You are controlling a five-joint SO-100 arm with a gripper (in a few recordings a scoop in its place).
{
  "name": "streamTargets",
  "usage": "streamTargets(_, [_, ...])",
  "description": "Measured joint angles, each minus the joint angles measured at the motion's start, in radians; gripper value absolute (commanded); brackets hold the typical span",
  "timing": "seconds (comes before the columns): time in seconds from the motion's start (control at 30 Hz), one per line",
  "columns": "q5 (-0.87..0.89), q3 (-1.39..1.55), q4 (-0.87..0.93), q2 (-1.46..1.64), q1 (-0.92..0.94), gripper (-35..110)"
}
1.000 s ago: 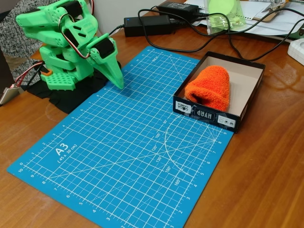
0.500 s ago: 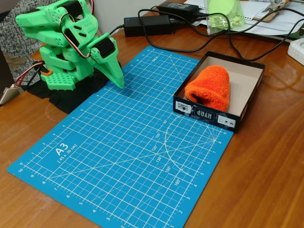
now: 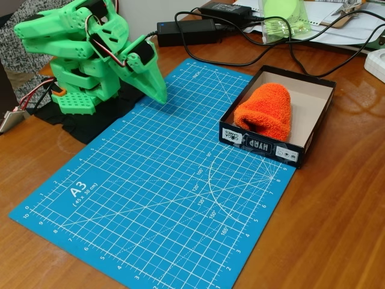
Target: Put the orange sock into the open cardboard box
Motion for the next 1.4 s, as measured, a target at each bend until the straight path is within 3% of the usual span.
streamTargets(0.43, [0.089,0.015,-0.009,0.002,0.133,9])
streamTargets(0.9, [-0.163,0.015,-0.052,0.002,0.123,3])
streamTargets(1.4, [-0.179,0.034,-0.071,0.002,0.153,0])
